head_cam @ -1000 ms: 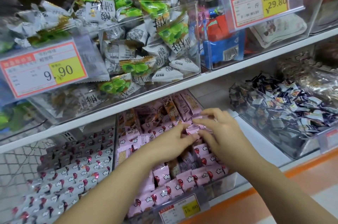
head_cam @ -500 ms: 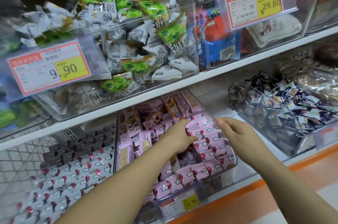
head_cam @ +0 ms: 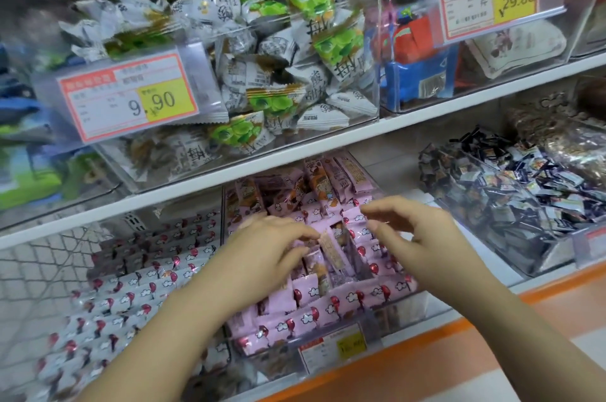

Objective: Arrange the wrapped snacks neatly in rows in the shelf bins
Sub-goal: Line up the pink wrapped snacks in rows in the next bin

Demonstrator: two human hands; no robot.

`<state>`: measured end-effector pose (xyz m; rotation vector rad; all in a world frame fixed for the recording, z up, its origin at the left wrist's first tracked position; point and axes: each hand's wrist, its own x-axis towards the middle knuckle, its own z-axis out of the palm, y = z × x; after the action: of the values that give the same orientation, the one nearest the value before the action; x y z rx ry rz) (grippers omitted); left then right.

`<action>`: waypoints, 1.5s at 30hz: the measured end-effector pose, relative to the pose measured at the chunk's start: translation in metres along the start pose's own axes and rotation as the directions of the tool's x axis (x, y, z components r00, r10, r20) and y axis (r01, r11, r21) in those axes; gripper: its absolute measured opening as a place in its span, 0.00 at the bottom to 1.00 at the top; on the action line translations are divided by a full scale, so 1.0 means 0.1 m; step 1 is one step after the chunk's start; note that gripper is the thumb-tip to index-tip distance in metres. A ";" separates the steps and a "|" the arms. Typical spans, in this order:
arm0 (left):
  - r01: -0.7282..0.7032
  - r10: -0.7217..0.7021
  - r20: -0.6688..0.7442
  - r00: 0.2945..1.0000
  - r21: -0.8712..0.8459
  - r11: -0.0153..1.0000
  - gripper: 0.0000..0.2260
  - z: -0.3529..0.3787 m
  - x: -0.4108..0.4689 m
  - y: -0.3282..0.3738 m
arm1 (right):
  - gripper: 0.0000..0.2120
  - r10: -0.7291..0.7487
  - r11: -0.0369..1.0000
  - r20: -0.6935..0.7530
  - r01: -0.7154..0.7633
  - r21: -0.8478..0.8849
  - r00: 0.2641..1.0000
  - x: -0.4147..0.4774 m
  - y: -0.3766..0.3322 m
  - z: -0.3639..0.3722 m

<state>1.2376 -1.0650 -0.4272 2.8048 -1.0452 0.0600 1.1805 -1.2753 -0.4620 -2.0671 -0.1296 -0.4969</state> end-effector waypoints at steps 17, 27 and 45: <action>0.041 -0.046 -0.035 0.998 -0.130 0.991 0.10 0.19 -0.33 -0.30 | 0.18 0.258 0.788 0.613 0.205 -0.580 0.747 0.57 -0.03 0.90; 0.055 -0.060 -0.027 0.998 -0.157 0.986 0.11 0.20 -0.36 -0.31 | 0.18 0.071 0.851 0.433 0.172 -0.497 0.899 0.43 -0.18 0.46; 0.004 0.010 0.167 0.986 -0.082 0.997 0.14 0.17 -0.31 -0.02 | 0.18 -0.155 0.818 -0.123 0.058 -0.573 0.980 -0.09 0.03 -0.03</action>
<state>1.2151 -1.0458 -0.4473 2.7723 -1.0608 -0.2166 1.1720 -1.2782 -0.4667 -2.5987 0.0056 -0.8561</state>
